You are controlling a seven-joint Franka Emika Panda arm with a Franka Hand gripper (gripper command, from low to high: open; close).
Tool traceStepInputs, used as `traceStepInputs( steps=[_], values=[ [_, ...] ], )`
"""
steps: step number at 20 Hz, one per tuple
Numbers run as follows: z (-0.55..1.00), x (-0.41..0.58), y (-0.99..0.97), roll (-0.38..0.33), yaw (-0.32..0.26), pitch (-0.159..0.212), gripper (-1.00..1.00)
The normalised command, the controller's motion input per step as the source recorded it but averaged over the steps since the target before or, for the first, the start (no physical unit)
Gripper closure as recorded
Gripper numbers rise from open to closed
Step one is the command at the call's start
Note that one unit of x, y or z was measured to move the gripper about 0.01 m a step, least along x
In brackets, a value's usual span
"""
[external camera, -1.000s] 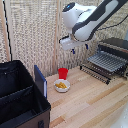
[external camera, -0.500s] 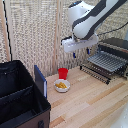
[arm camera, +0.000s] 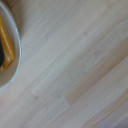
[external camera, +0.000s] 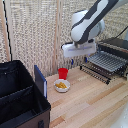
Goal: Gently stretch your hand towards the oven tray's handle, obtaining a firm grip, and draw it cautiously out of the oven. Transition your grip to the hot dog bowl, gingerly seizing the edge, and elevate it from the surface. Hover the bowl over the tray, delicately lower it, and temper your grip, establishing the bowl's equilibrium.
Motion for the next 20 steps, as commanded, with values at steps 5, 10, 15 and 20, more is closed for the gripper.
traceStepInputs(
  steps=[5,10,15,20],
  values=[
    [-0.47,0.109,0.38,0.031,-0.058,0.007,-1.00],
    [-0.22,0.002,0.11,0.022,-0.028,0.079,-1.00],
    [-0.20,-0.002,-0.05,0.000,0.004,0.129,-1.00],
    [-0.25,-0.011,-0.26,0.018,0.078,0.123,1.00]
  ],
)
